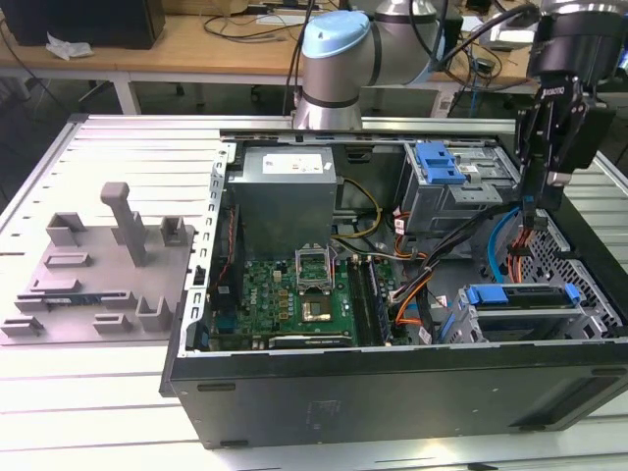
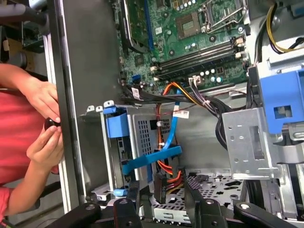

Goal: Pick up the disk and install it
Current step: 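Insert the first disk wire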

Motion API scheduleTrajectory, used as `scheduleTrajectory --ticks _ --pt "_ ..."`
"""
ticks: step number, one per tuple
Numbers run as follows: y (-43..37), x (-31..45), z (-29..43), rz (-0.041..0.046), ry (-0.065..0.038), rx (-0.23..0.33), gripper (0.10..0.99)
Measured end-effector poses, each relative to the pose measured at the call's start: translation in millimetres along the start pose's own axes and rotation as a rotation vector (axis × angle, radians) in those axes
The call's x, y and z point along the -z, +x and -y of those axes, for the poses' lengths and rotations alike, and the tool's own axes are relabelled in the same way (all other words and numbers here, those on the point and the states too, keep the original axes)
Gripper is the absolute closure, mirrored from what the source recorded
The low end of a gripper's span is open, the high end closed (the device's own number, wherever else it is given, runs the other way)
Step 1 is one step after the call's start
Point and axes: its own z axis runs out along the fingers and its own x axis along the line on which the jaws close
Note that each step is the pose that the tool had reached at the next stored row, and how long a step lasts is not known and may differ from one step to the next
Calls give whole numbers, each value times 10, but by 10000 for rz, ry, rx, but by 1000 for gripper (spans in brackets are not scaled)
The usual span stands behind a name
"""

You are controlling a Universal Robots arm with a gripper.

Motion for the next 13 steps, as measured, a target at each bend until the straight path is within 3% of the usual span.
scheduleTrajectory --ticks 4,6,7,10,11,13 --pt "-42 -61 28 -16 0 -1 584" --pt "-51 -76 28 -110 14 -7 584" --pt "-55 -83 28 -201 28 -15 584" --pt "-62 -94 28 -322 47 -25 600" --pt "-65 -98 28 -359 52 -28 671" --pt "-70 -106 27 -444 65 -35 671"
